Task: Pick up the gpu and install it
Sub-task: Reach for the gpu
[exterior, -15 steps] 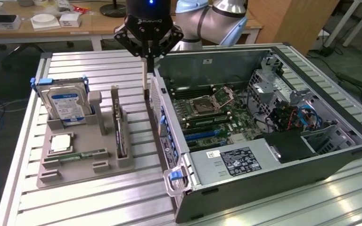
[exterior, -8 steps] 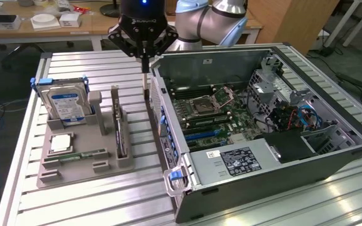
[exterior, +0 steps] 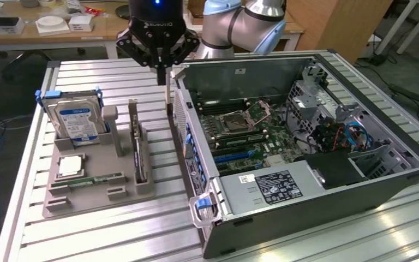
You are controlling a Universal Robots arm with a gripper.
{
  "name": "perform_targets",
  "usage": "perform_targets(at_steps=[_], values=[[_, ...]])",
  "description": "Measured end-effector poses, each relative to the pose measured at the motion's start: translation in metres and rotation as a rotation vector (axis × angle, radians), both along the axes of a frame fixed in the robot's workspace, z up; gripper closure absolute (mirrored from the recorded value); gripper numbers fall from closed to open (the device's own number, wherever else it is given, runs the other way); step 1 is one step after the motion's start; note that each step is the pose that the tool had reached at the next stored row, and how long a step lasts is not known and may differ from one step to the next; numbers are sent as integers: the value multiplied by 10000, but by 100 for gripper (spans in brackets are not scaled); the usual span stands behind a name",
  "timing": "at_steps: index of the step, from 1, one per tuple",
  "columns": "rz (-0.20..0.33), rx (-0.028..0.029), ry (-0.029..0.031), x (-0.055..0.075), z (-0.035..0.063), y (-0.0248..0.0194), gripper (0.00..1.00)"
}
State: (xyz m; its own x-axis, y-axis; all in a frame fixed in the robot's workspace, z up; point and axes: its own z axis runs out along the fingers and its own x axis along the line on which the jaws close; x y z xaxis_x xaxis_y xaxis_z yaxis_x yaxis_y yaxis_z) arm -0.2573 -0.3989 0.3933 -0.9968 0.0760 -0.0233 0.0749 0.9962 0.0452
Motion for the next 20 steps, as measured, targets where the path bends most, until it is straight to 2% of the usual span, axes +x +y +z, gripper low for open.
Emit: perform_targets(at_steps=[6, 10, 14, 20], values=[[-1, 0, 1, -25, 0, 0, 90], [0, 1, -2, -120, -1, 0, 90], [0, 0, -1, -134, 0, 0, 90], [-31, 0, 0, -281, 0, 0, 90]])
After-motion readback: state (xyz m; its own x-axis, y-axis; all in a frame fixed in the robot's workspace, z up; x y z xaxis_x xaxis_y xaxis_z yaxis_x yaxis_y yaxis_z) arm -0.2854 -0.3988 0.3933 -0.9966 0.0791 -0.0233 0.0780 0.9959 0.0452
